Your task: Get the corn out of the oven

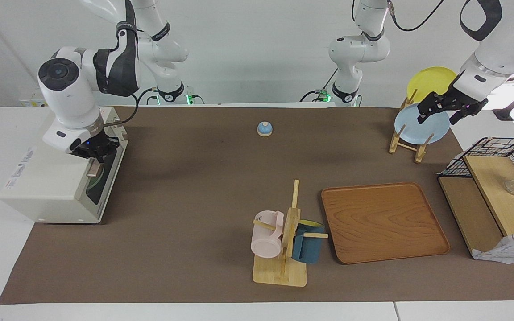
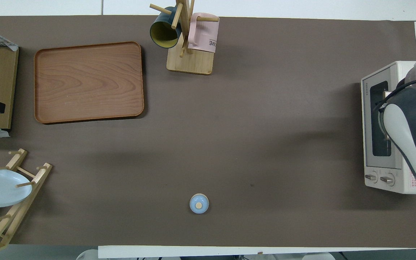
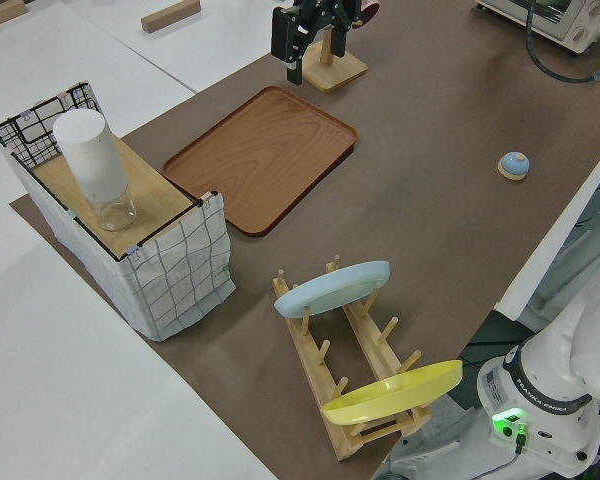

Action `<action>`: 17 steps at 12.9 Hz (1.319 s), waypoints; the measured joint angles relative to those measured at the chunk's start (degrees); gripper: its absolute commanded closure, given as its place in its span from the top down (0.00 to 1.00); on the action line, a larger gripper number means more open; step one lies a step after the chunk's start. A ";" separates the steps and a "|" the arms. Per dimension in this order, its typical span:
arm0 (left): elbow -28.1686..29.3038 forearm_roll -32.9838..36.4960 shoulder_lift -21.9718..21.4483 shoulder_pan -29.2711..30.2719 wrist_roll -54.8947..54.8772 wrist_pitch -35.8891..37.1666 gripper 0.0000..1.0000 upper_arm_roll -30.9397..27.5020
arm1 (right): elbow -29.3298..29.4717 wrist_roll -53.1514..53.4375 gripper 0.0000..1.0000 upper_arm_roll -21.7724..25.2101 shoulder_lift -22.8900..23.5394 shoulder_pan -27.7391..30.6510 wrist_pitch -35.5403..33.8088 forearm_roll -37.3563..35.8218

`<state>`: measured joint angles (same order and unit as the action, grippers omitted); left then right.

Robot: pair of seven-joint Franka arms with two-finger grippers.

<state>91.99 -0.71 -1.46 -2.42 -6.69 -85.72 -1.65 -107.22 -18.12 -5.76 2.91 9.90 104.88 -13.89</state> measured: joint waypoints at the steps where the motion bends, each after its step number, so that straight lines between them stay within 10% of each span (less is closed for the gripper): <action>1: 0.00 0.00 0.00 0.00 0.00 0.00 1.00 0.00 | -0.73 -0.99 0.00 0.02 -0.01 0.81 0.75 0.00; 8: 0.00 0.00 0.00 0.00 0.00 0.00 1.00 0.00 | -3.61 7.38 0.00 -0.85 0.41 -4.04 4.12 0.58; 13: 0.00 0.00 0.00 0.00 0.00 0.00 1.00 0.00 | -6.78 17.23 0.01 -2.01 11.80 -8.91 18.97 1.91; 17: 0.00 0.00 0.00 0.00 0.00 0.00 1.00 0.00 | -4.29 20.94 0.37 -1.38 14.71 -11.31 20.44 2.32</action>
<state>91.99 -0.71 -1.46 -2.42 -6.70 -85.72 -1.65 -111.51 2.82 -7.14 17.62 -1.41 125.32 -11.57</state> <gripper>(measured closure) 0.000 0.934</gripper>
